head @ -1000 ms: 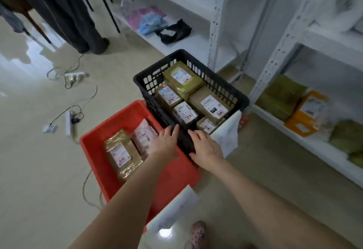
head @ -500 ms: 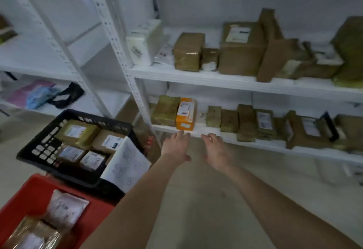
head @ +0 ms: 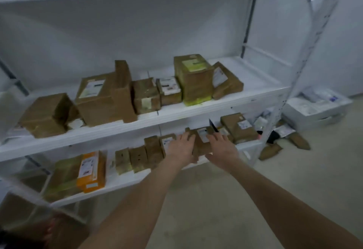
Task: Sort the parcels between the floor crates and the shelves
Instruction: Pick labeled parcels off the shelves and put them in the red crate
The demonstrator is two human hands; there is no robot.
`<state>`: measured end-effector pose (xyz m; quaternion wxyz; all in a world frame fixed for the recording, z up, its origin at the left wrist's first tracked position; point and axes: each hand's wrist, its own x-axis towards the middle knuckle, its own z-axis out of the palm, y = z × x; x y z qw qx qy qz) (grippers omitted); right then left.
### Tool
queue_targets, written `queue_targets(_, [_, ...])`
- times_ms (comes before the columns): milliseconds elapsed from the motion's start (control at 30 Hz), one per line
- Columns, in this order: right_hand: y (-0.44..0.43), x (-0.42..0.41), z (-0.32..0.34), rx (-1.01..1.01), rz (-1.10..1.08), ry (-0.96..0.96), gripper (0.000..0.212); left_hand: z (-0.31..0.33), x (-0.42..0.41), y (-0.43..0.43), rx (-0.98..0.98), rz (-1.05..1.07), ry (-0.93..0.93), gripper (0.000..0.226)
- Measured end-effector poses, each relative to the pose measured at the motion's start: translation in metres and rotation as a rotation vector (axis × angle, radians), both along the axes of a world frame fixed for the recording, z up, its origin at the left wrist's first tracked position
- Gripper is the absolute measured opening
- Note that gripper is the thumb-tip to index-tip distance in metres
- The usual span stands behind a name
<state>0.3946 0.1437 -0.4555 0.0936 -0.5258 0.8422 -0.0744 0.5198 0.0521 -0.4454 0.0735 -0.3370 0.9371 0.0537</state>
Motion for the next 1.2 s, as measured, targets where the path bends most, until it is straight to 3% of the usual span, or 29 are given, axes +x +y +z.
queue_targets(167, [-0.003,-0.084,0.008,-0.026,-0.107,0.055,0.055,0.013,-0.096,-0.017,-0.05,-0.127,0.089,0.077])
queue_targets(333, [-0.037,-0.164,0.024,-0.042,-0.196,0.091,0.051,0.025,-0.184,-0.056,-0.059,-0.218,0.165,0.083])
queue_targets(533, [-0.083,-0.242,0.043,-0.074,-0.266,0.053,0.067,0.035,-0.271,-0.097,-0.012,-0.19,0.333,0.071])
queue_targets(700, [-0.117,-0.283,0.043,-0.1,-0.311,0.014,0.066,0.028,-0.315,-0.116,0.027,-0.084,0.417,0.082])
queue_targets(900, [-0.175,-0.324,0.045,-0.169,-0.341,-0.349,0.049,0.021,-0.356,-0.142,0.164,0.124,0.267,0.085])
queue_targets(1100, [-0.18,-0.39,0.037,-0.238,-0.32,-0.471,0.04,0.02,-0.402,-0.143,0.269,0.157,0.298,0.076])
queue_targets(1200, [-0.168,-0.43,0.039,-0.225,-0.31,-0.468,0.043,0.022,-0.429,-0.13,0.406,0.202,0.415,0.066])
